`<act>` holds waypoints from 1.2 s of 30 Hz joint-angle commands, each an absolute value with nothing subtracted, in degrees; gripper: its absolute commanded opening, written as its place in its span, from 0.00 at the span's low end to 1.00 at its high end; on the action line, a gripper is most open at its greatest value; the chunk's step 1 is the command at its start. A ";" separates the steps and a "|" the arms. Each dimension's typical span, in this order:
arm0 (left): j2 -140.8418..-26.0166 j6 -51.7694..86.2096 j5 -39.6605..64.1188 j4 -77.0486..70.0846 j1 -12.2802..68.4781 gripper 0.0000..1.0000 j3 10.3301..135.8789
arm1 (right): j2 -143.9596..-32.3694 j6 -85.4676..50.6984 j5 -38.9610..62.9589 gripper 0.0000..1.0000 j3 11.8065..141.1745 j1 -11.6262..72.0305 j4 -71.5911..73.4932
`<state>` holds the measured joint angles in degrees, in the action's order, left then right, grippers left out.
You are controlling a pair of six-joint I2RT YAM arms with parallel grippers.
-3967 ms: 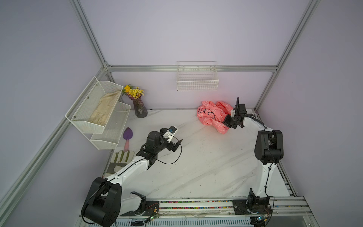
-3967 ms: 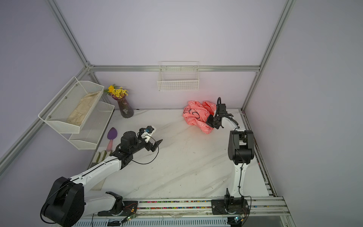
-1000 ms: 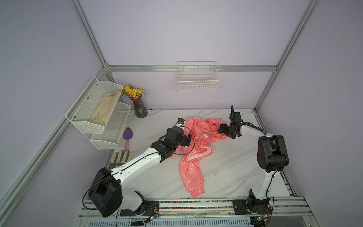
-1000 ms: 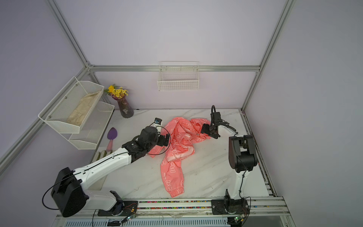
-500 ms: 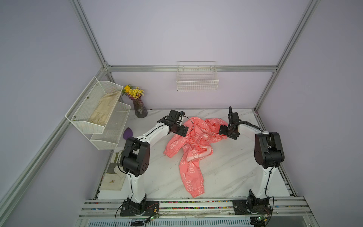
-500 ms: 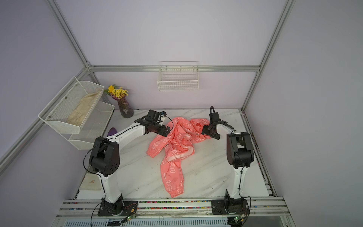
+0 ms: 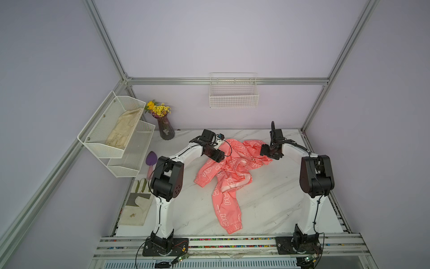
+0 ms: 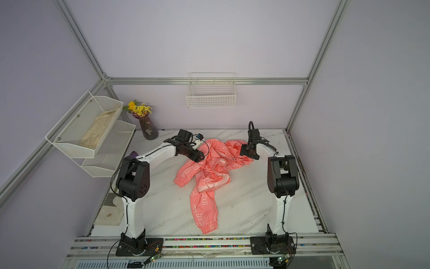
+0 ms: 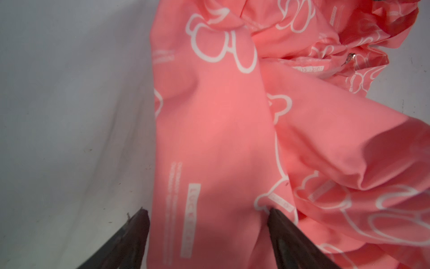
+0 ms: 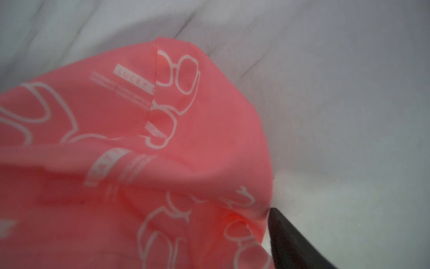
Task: Unzip the jacket
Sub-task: Flatten out the jacket at the center of the board.
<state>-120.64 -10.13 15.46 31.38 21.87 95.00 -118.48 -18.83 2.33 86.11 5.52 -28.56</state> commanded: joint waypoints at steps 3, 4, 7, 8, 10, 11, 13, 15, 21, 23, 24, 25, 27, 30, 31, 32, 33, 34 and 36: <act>-122.18 -14.62 16.94 30.85 21.71 0.53 98.57 | -120.37 -18.42 4.19 0.29 88.20 5.35 -26.94; -122.17 -14.68 16.35 30.89 21.62 0.42 98.77 | -120.04 -18.37 4.11 0.20 88.91 5.36 -26.97; -119.99 -14.48 13.80 30.22 21.50 0.14 98.73 | -117.49 -17.67 4.01 0.00 91.35 5.23 -26.96; -118.77 -14.28 12.53 29.26 21.53 0.09 98.13 | -116.22 -17.10 3.80 0.00 91.85 5.27 -26.98; -113.76 -13.88 9.37 26.08 21.51 0.03 95.17 | -111.77 -16.09 3.48 0.00 91.90 5.21 -24.21; -111.13 -13.72 8.05 23.79 21.53 0.02 93.14 | -109.72 -15.78 3.46 0.00 91.54 5.24 -23.08; -103.87 -13.75 4.18 16.86 21.52 0.01 86.69 | -104.01 -13.69 3.96 0.00 89.82 5.39 -20.02; -97.55 -14.53 0.33 11.54 21.46 0.00 81.15 | -98.00 -11.79 5.46 0.00 87.13 5.87 -16.75; -81.61 -14.89 -6.84 9.31 21.68 0.00 71.66 | -77.96 -9.58 3.78 0.00 78.17 8.07 -7.25; -75.10 -14.38 -8.37 9.56 21.65 0.00 69.17 | -73.34 -10.33 1.37 0.00 79.18 8.07 -8.28; -72.51 -14.13 -8.78 9.82 21.70 0.00 67.93 | -71.68 -10.26 -1.36 0.00 80.65 8.09 -9.90; -70.39 -13.98 -8.83 10.19 21.71 0.00 67.08 | -70.53 -9.87 -3.57 0.00 82.27 7.95 -11.47; -65.77 -13.14 -7.96 10.96 21.79 0.00 65.71 | -68.22 -8.13 -9.06 0.00 85.95 7.90 -14.68; -60.35 -11.07 -4.16 11.73 22.16 0.02 65.06 | -65.29 -4.95 -14.72 0.00 91.31 7.86 -18.36; -59.24 -10.46 -2.54 11.94 22.43 0.06 65.13 | -64.67 -3.78 -15.37 0.00 92.68 7.86 -19.22; -58.13 -9.97 -0.83 12.30 22.90 0.10 65.29 | -64.07 -2.94 -15.76 0.00 94.38 7.86 -20.23; -57.39 -9.58 0.16 12.77 23.57 0.13 65.60 | -63.81 -2.36 -15.98 0.00 96.46 7.87 -21.75; -56.94 -9.36 0.69 13.09 24.32 0.16 65.83 | -63.81 -1.88 -16.35 0.00 98.06 7.90 -23.29; -56.52 -9.94 2.13 14.38 26.37 0.19 66.11 | -64.01 -0.57 -17.84 0.00 101.66 7.90 -26.22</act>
<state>-57.32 -11.09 -1.34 14.50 24.21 66.59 -64.84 -4.51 -11.68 96.97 8.36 -22.79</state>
